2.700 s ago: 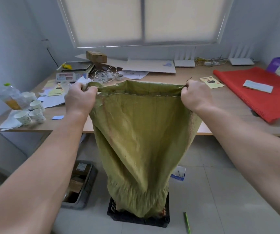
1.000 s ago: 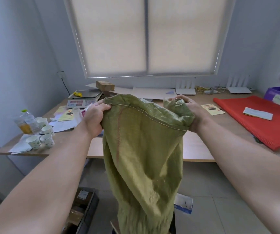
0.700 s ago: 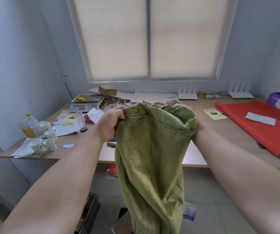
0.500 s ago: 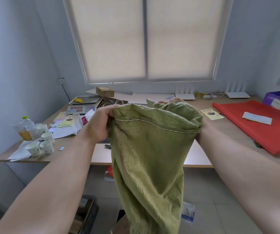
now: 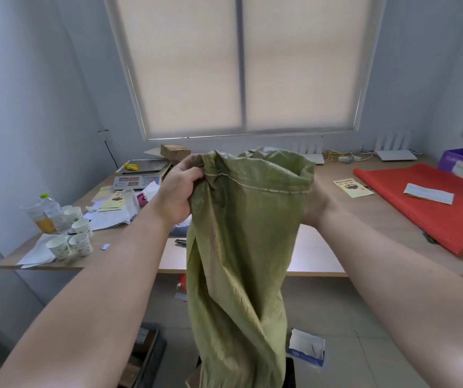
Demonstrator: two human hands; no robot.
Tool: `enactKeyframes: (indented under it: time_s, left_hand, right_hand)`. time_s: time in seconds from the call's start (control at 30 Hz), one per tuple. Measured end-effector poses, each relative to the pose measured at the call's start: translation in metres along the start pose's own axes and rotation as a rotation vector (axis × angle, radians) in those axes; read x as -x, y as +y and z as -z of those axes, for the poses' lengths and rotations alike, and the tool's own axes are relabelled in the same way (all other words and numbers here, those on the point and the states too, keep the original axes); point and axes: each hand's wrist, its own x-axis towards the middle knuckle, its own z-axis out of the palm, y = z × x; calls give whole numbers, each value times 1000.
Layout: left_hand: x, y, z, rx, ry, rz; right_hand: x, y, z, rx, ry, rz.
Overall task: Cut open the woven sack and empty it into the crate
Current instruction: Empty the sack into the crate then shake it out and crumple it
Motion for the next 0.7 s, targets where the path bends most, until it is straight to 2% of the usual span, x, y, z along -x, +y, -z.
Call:
enactKeyframes:
  time_s: [0.13,0.23,0.3,0.47,0.6,0.7]
  left_hand:
    - [-7,4,6,67,163,-85]
    - [-9,6,5,63,192,-106]
    - [-10,6,5,35,192,-113]
    - [-7,6,20,8,257,-160]
    - [-4,5,26,-25,261,-144]
    - [3,5,26,7,184,-59]
  right_hand:
    - [11,10,22,55,10,-45]
    - [18,28,26,312,-105,-78]
    - [17,30,18,510,-105,-73]
    - [11,13,12,377,100,155]
    - [3,6,4,349,194,142]
    - [1,1,-12,280,278,120]
